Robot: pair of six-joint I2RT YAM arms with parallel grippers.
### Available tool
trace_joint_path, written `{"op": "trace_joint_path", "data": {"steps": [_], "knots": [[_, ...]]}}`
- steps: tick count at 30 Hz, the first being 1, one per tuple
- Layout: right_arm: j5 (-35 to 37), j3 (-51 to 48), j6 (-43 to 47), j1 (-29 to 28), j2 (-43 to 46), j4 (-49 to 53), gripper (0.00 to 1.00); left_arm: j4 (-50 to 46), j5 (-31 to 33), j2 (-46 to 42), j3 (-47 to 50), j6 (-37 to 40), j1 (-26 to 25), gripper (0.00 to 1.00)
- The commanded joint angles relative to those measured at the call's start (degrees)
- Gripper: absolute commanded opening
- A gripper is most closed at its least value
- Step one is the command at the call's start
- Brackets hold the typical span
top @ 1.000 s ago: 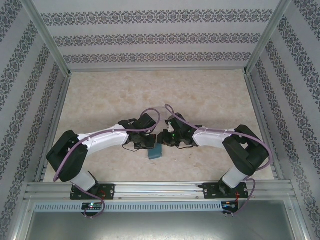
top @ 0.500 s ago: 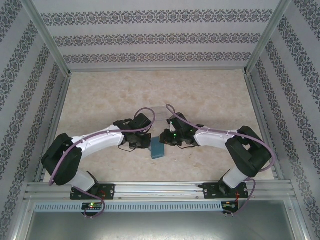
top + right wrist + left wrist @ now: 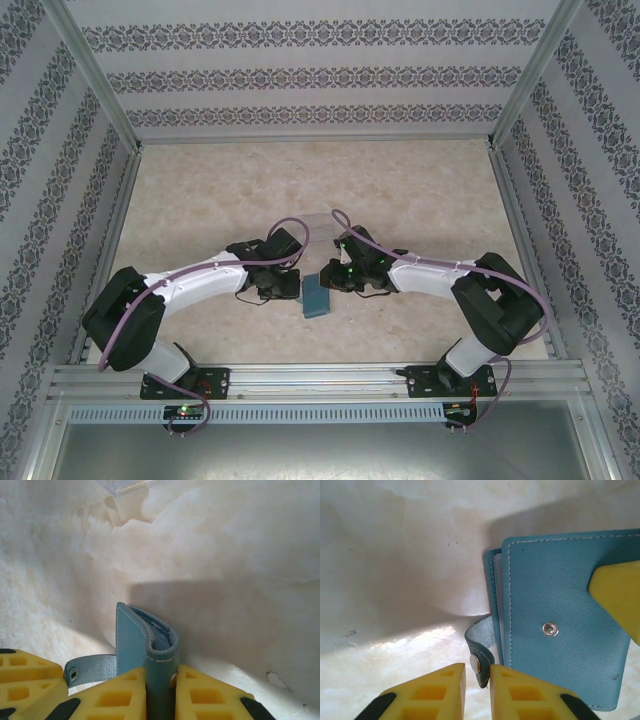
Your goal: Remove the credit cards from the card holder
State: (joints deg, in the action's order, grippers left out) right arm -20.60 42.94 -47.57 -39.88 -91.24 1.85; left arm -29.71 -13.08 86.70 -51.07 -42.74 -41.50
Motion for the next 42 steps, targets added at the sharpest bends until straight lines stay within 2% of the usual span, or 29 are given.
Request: {"op": "trace_joint_path", "data": {"steps": [1, 4, 7, 12, 21, 27, 40, 42], "knots": [[3.5, -0.5, 1.9, 0.5, 0.5, 5.0, 0.17, 1.1, 0.0, 1.0, 0.8, -0.7, 0.6, 0.23], [3.6, -0.6, 1.9, 0.5, 0.4, 5.2, 0.17, 1.5, 0.0, 1.5, 1.2, -0.8, 0.6, 0.27], [4.6, -0.1, 2.6, 0.3, 0.5, 6.8, 0.2, 1.8, 0.0, 2.2, 1.2, -0.8, 0.6, 0.24], [9.4, 3.0, 5.4, -1.0, 1.0, 14.2, 0.3, 2.2, 0.1, 2.7, 1.4, -0.8, 0.6, 0.13], [18.0, 10.8, 7.7, -4.0, 1.7, 28.9, 0.49, 4.6, -0.4, 1.3, 4.3, -1.7, 1.3, 0.08], [20.0, 14.8, 6.1, -6.9, 1.0, 32.6, 0.6, 9.6, -4.1, -0.6, 8.2, -3.2, 2.7, 0.07], [24.4, 20.9, 2.7, -10.6, -5.0, 38.5, 0.68, 20.8, -11.3, -1.5, 15.4, -6.5, 5.0, 0.06], [25.1, 21.8, 2.4, -11.0, -5.4, 39.3, 0.74, 22.7, -12.3, -1.7, 16.5, -7.0, 5.2, 0.05]]}}
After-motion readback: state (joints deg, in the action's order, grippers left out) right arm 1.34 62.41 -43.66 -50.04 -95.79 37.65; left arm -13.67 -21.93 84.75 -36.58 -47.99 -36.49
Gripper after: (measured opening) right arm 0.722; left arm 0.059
